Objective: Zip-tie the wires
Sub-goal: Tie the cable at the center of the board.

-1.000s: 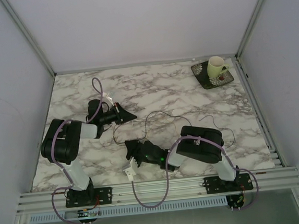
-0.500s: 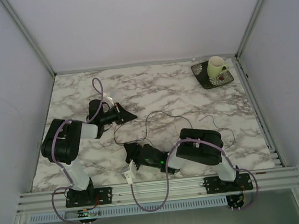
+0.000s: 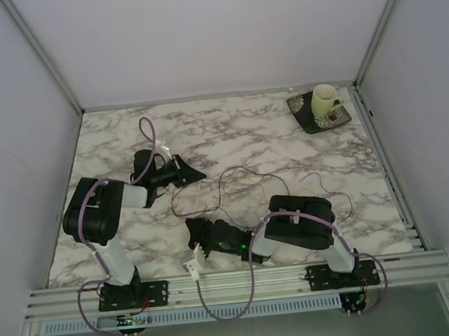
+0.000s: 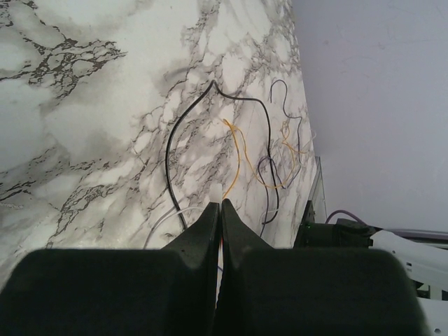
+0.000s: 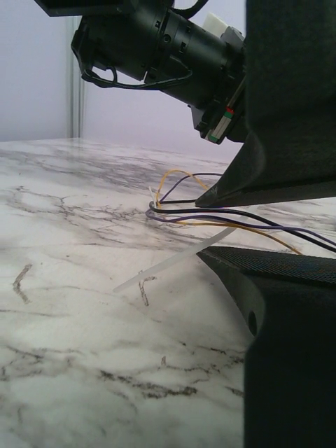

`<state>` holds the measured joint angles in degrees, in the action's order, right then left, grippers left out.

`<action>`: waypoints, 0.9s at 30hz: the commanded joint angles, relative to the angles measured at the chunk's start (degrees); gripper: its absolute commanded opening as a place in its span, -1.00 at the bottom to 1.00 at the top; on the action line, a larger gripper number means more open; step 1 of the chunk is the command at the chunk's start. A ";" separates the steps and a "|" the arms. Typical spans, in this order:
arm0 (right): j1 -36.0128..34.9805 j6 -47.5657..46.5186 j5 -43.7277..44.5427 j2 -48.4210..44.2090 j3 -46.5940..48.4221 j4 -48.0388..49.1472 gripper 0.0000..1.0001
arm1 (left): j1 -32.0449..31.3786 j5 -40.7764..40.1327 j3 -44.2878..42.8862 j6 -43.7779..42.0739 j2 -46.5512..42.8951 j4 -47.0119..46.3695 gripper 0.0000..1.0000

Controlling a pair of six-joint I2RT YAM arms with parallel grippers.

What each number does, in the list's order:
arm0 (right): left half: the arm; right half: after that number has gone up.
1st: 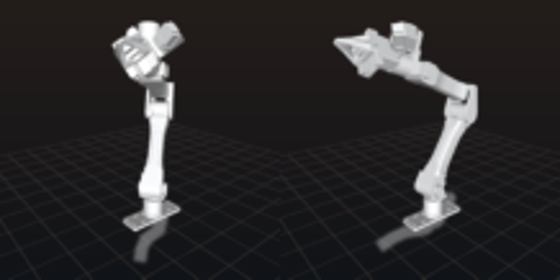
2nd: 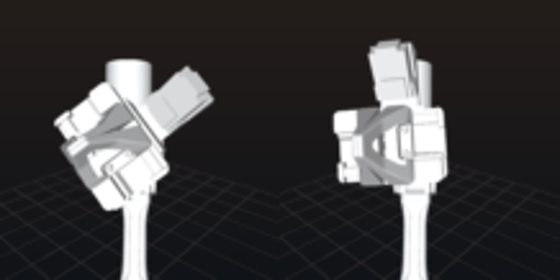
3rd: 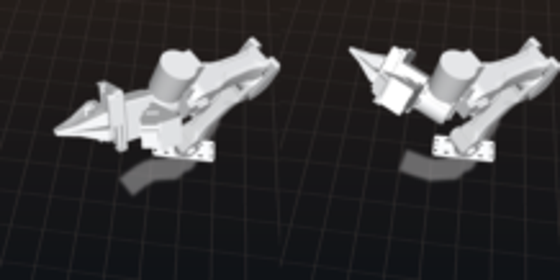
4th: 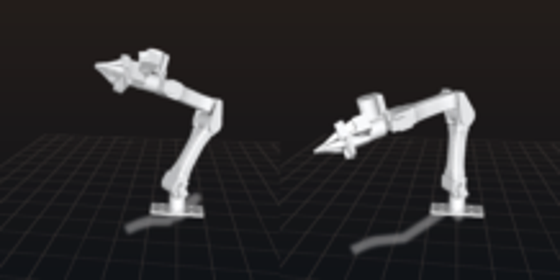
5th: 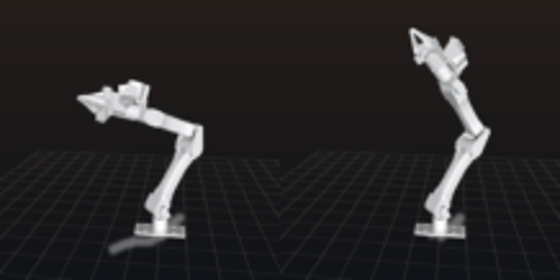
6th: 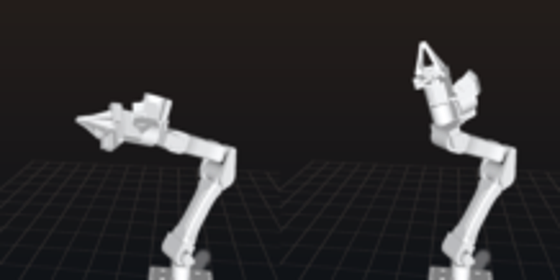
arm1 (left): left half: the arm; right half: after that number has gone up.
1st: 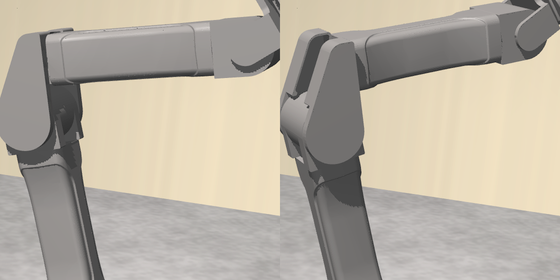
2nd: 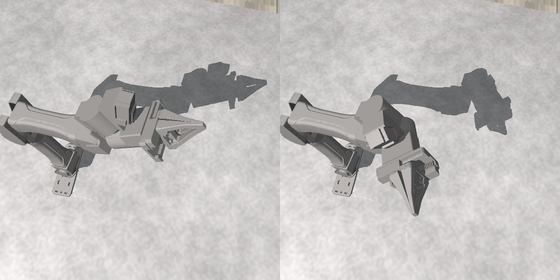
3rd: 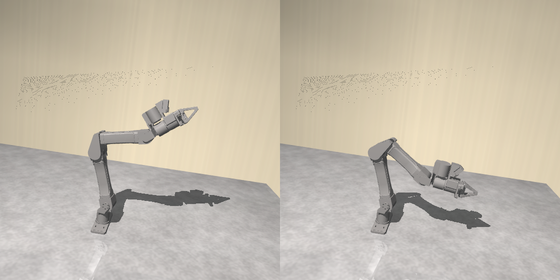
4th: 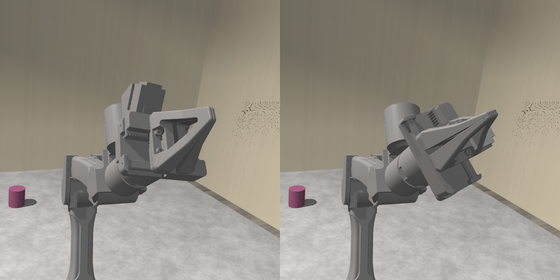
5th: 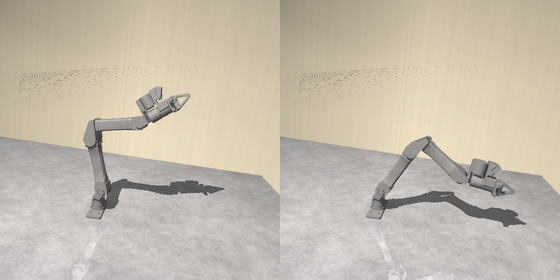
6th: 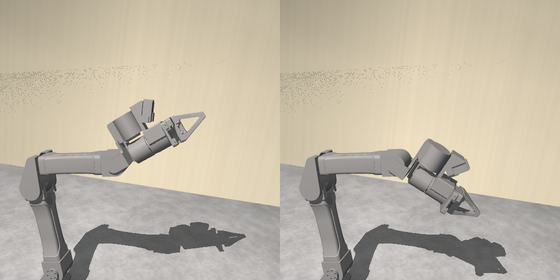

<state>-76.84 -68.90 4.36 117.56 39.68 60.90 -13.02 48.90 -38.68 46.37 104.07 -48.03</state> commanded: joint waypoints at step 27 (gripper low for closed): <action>0.78 32.14 -6.83 -11.47 0.26 -9.47 -1.00 | -0.16 0.47 0.34 -4.79 -3.29 -1.20 -1.00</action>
<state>-77.19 -48.21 3.49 109.54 38.65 56.31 -13.04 48.97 -38.81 43.88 103.81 -47.70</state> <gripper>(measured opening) 0.004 0.005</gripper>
